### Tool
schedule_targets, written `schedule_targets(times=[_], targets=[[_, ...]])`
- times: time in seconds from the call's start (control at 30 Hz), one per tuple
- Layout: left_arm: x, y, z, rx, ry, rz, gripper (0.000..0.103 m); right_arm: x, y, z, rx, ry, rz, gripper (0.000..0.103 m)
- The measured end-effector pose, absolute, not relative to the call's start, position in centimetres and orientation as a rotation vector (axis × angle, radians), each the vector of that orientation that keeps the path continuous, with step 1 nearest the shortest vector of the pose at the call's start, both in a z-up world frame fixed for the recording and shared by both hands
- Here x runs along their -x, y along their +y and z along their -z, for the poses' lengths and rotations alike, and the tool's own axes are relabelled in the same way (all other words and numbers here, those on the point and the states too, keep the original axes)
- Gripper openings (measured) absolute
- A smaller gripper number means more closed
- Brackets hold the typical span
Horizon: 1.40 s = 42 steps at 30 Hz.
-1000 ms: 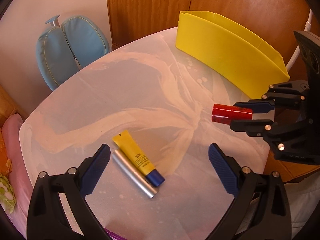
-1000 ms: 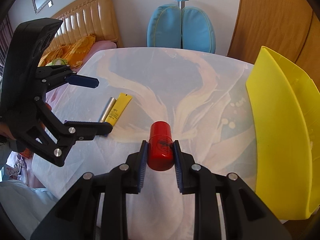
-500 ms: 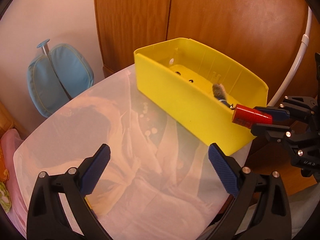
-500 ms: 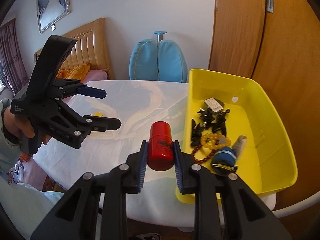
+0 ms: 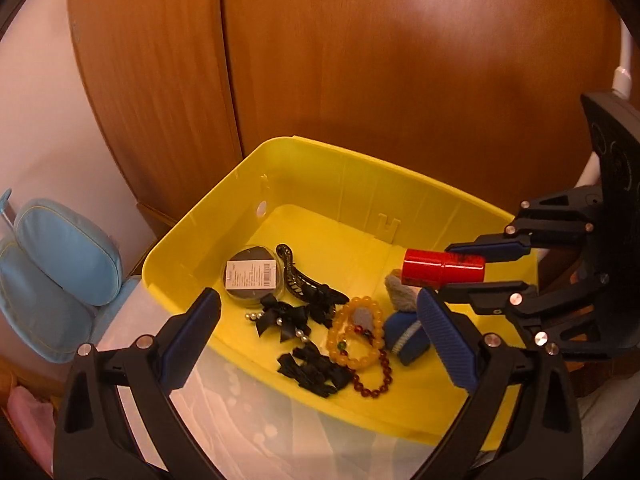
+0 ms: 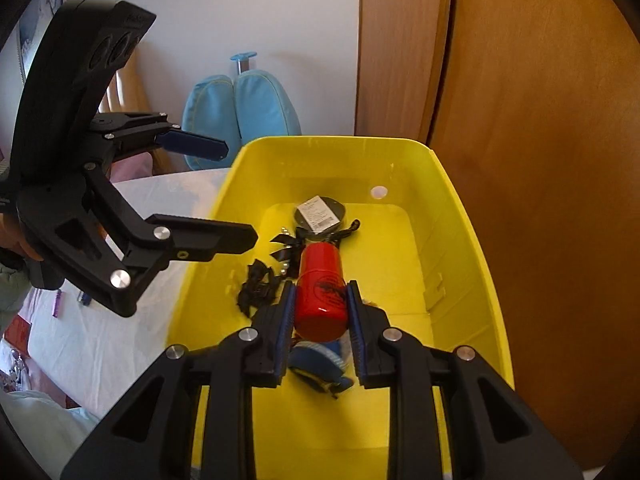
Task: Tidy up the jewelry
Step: 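Open the right gripper to drop the red cylinder in the bin, then move the right gripper back over the table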
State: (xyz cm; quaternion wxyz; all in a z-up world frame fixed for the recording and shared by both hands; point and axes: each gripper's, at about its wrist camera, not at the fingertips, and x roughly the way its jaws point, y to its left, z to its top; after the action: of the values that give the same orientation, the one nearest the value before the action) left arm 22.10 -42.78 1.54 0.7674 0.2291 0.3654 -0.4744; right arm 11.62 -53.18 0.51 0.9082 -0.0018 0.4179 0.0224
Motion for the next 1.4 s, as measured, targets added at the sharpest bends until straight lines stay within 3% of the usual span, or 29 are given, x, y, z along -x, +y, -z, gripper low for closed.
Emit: schedule_targets(times=[0.33, 0.53, 0.63, 0.73, 0.8, 0.87, 0.97, 1.2, 1.4], targets=[[-26.8, -47.9, 3.6, -0.643, 0.956, 1.098, 0.096, -20.3, -56.6, 4.9, -0.023, 1.145, 0.006, 0.027], [-27.4, -47.9, 3.6, -0.626, 0.956, 1.1, 0.096, -20.7, -56.6, 5.9, -0.036, 1.18, -0.005, 0.029], [-27.1, -47.8, 3.4, -0.611, 0.952, 1.102, 0.096, -20.7, -56.3, 5.6, -0.037, 1.171, -0.002, 0.05], [-26.9, -47.3, 3.1, -0.595, 0.94, 1.095, 0.096, -20.0, -56.2, 4.9, -0.029, 1.154, 0.008, 0.052], [-26.1, -46.7, 2.4, -0.575, 0.921, 1.092, 0.096, -19.3, -56.2, 4.3, -0.022, 1.133, 0.017, 0.059], [-25.0, -45.9, 1.4, -0.554, 0.897, 1.09, 0.096, -18.1, -56.1, 3.4, -0.023, 1.096, 0.023, 0.08], [-23.2, -44.2, -0.2, -0.513, 0.848, 1.086, 0.096, -16.1, -55.6, 1.5, -0.009, 1.01, 0.044, 0.094], [-18.4, -37.2, -4.0, -0.383, 0.758, 0.973, 0.096, -10.7, -53.6, -2.8, -0.021, 0.843, 0.038, 0.096], [-15.2, -27.2, -3.7, -0.294, 0.798, 0.739, 0.096, -8.3, -49.3, -5.1, -0.031, 0.74, -0.099, 0.097]])
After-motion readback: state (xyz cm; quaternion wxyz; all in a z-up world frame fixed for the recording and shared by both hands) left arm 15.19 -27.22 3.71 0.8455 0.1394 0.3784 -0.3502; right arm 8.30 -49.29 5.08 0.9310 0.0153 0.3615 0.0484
